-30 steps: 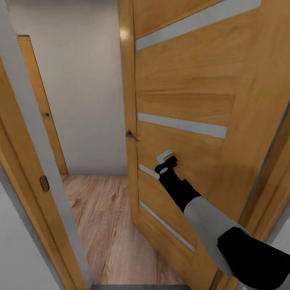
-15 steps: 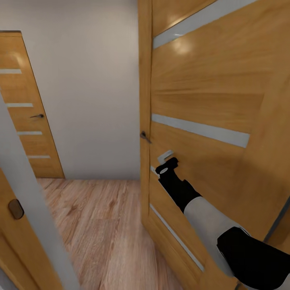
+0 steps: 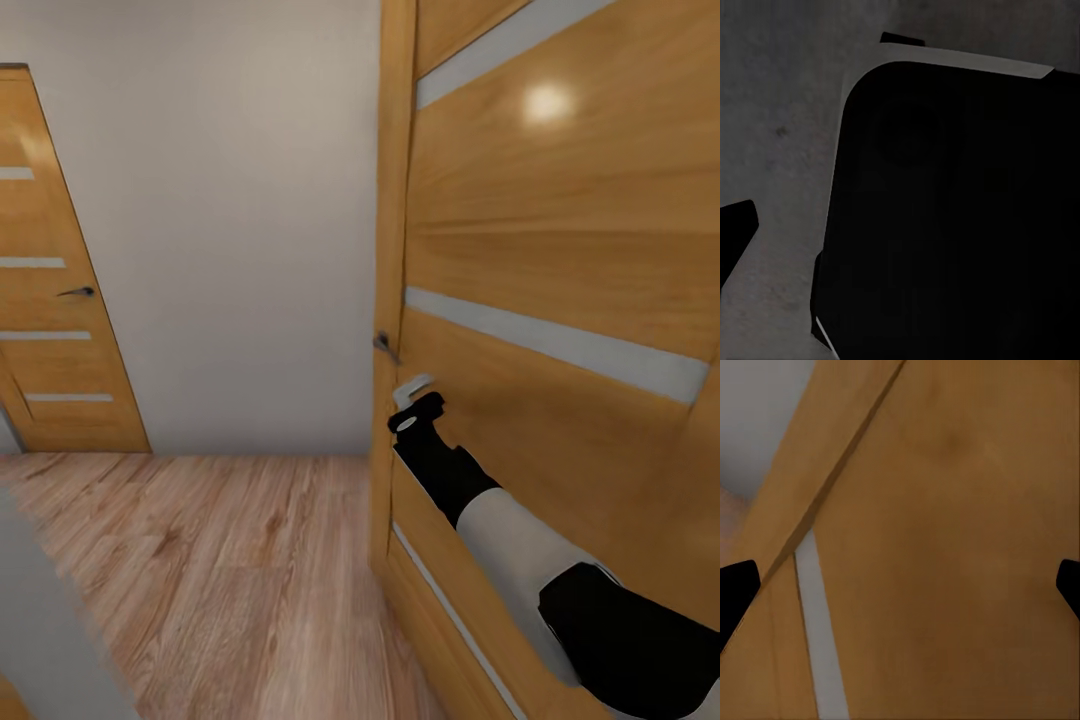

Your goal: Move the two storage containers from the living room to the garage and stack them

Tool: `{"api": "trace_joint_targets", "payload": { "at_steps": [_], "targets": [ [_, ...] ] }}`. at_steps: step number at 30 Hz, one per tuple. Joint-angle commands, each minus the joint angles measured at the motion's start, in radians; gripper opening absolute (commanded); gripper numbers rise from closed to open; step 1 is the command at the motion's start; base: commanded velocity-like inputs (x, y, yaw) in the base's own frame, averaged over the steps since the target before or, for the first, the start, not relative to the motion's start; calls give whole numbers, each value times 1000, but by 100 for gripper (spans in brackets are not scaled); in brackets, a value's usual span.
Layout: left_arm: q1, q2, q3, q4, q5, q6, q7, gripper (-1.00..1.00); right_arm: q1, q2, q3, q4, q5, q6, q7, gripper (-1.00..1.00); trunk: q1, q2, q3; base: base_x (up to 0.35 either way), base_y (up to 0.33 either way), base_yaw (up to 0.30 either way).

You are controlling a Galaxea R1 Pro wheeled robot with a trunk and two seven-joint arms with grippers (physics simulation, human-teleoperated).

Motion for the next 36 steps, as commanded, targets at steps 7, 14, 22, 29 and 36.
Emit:
{"api": "trace_joint_targets", "payload": {
  "at_steps": [7, 14, 22, 29, 36],
  "targets": [
    [0, 0, 0, -1, 5, -2, 1, 100, -1, 0, -1, 0, 17, 30, -22, 100, 1, 0, -1, 304, 0, 0],
    [0, 0, 0, -1, 5, -2, 1, 100, -1, 0, -2, 0, 17, 35, -32, 100, 1, 0, -1, 279, 0, 0],
    [0, 0, 0, -1, 5, -2, 1, 100, -1, 0, -6, -2, 21, 23, -33, 100, 1, 0, -1, 229, 0, 0],
    [0, 0, 1, -1, 6, -2, 1, 100, 0, 0, -6, 1, 16, 7, -33, 100, 1, 0, -1, 169, 0, 0],
    [0, 0, 2, -1, 6, -2, 1, 100, 0, 0, -6, 142, 10, -94, -33, 100, 1, 0, -1, 23, 0, 0]
  ]
}}
